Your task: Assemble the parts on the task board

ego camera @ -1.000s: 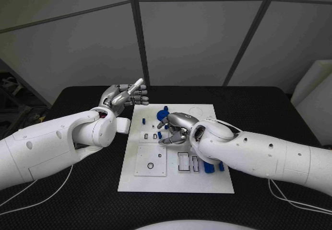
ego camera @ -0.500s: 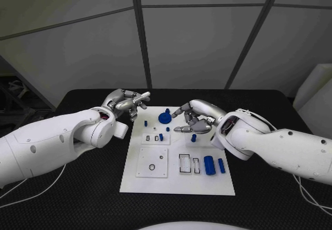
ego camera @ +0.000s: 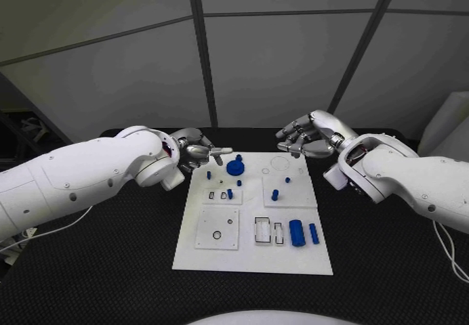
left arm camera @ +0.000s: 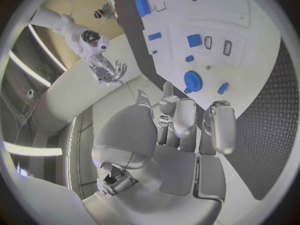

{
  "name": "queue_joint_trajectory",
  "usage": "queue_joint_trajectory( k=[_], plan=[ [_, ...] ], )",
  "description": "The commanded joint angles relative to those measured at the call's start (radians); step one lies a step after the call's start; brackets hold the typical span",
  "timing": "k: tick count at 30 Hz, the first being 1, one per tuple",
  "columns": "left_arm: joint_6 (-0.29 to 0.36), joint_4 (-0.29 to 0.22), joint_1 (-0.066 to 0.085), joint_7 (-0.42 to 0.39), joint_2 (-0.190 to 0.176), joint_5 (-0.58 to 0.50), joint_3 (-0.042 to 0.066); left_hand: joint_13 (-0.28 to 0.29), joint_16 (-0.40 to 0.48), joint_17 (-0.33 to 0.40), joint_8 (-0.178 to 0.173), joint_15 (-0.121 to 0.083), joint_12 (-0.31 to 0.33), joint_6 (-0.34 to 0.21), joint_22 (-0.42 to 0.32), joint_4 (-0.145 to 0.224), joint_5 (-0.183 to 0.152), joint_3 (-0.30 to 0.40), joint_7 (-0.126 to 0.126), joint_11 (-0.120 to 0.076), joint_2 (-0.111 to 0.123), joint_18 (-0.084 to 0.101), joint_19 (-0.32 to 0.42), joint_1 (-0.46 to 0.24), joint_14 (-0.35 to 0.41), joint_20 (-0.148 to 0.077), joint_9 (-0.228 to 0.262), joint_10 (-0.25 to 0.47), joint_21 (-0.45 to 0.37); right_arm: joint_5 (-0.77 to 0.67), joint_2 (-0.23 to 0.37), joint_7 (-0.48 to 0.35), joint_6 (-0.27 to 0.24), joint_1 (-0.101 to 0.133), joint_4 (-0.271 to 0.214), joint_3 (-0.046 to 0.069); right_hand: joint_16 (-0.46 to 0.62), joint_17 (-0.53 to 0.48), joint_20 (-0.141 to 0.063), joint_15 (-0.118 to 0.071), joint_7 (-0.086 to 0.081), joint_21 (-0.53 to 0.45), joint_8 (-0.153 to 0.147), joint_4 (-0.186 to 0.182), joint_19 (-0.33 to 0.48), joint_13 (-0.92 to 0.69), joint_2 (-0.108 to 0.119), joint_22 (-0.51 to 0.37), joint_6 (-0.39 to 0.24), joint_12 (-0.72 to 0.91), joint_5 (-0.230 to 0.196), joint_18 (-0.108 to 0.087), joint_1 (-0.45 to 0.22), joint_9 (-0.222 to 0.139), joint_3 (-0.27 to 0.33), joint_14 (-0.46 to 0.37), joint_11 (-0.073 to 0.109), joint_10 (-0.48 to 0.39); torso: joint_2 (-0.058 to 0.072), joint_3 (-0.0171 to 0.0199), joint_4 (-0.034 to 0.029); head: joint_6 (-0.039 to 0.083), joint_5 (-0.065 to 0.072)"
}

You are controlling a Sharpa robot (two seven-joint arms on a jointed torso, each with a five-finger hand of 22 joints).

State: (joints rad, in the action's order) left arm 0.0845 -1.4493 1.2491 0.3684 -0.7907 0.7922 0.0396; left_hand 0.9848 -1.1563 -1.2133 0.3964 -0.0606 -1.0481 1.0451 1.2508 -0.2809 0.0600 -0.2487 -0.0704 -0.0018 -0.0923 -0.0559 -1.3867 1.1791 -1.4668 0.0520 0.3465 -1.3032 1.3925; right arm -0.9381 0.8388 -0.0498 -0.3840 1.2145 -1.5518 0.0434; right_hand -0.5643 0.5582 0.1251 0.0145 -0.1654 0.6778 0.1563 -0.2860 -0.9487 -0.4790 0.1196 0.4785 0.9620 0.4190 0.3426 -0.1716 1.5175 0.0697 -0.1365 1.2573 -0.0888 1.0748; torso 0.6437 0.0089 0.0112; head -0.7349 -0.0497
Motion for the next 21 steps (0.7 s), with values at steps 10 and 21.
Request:
queue_joint_trajectory(
  k=[10, 21],
  plan=[
    [-0.220, 0.082, 0.073, 0.160, 0.120, 0.196, -0.119, 0.093, -0.003, -0.005, -0.008, 0.004, -0.085, -0.038, 0.080, 0.006, -0.005, -0.005, -0.008, 0.007, -0.022, 0.005, -0.044, 0.015, -0.019, 0.003, 0.020, -0.032, 0.050, 0.194, -0.005, -0.080, -0.021, 0.011, 0.065, 0.001, 0.332, -0.178, 0.014, 0.009, 0.000, -0.206, -0.051, 0.026, -0.071, 0.340, 0.034, -0.148, 0.080, -0.332, 0.004, -0.012, -0.023, -0.002, -0.084, 0.113, 0.001, 0.207, -0.005, 0.0037, 0.0009, -0.009, -0.007],
    [-0.292, 0.117, 0.082, 0.170, 0.168, 0.214, -0.147, 0.101, -0.002, -0.005, -0.011, 0.005, -0.092, -0.037, 0.090, 0.007, -0.004, 0.002, -0.009, 0.007, -0.036, 0.006, -0.048, 0.016, -0.019, 0.004, 0.025, -0.031, 0.056, 0.199, -0.008, -0.085, -0.035, 0.012, 0.082, 0.001, 0.396, -0.202, 0.025, 0.022, -0.007, -0.254, -0.069, 0.039, -0.065, 0.374, 0.043, -0.178, 0.083, -0.355, 0.007, -0.010, -0.034, -0.002, -0.093, 0.099, -0.008, 0.203, -0.003, 0.0005, 0.0010, -0.017, -0.008]
  ],
)
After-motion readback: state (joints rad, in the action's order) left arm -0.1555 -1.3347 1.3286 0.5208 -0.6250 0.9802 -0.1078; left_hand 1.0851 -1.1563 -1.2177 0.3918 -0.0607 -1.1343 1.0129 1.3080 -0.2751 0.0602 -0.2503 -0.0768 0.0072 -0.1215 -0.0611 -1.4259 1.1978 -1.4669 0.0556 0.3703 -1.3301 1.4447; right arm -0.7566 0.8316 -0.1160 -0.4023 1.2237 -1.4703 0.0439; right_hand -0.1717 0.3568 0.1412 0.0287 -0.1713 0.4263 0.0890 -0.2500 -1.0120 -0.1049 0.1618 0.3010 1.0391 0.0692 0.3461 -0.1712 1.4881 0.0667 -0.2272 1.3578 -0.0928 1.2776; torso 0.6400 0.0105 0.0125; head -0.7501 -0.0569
